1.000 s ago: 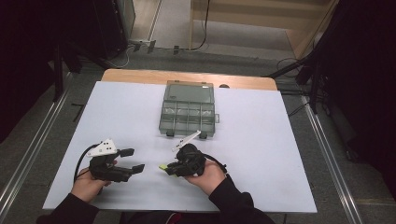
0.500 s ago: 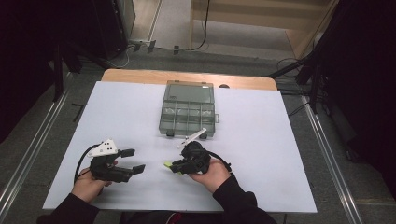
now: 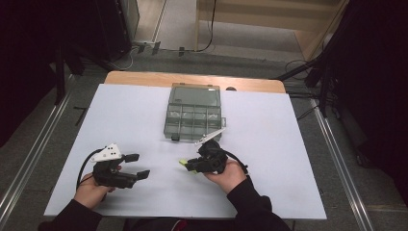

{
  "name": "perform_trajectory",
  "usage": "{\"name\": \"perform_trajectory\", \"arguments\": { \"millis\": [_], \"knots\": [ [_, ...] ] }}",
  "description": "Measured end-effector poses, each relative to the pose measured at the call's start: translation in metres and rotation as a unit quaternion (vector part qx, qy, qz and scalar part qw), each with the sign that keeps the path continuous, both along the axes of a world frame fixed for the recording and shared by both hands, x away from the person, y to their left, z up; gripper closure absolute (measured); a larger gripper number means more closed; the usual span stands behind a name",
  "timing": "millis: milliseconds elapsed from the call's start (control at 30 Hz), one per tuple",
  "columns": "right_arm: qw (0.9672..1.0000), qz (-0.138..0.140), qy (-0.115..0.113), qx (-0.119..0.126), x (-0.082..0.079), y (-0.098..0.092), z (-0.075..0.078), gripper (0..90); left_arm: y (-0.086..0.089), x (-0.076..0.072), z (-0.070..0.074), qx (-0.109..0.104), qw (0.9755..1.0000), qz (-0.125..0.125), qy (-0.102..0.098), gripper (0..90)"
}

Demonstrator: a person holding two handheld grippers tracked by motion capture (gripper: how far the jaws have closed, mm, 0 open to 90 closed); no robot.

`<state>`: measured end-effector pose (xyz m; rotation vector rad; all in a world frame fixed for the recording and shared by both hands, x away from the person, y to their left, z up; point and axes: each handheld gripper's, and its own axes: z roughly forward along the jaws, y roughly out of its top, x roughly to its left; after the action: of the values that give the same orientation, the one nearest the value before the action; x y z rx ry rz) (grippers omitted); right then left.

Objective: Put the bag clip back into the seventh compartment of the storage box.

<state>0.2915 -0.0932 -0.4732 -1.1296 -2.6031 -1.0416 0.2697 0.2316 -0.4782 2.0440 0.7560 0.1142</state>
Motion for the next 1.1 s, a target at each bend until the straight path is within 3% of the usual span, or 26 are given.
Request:
{"name": "perform_trajectory", "arguments": {
  "millis": [400,1100],
  "knots": [
    [0.9995,-0.031,0.001,0.001,0.01,-0.018,0.002,79.0,-0.001,0.0,0.0,-0.001,1.0,-0.003,0.003,22.0],
    [0.999,-0.045,0.007,0.004,0.03,-0.029,0.015,79.0,0.0,0.001,0.0,-0.001,1.0,-0.002,0.004,21.9]
  ]
}}
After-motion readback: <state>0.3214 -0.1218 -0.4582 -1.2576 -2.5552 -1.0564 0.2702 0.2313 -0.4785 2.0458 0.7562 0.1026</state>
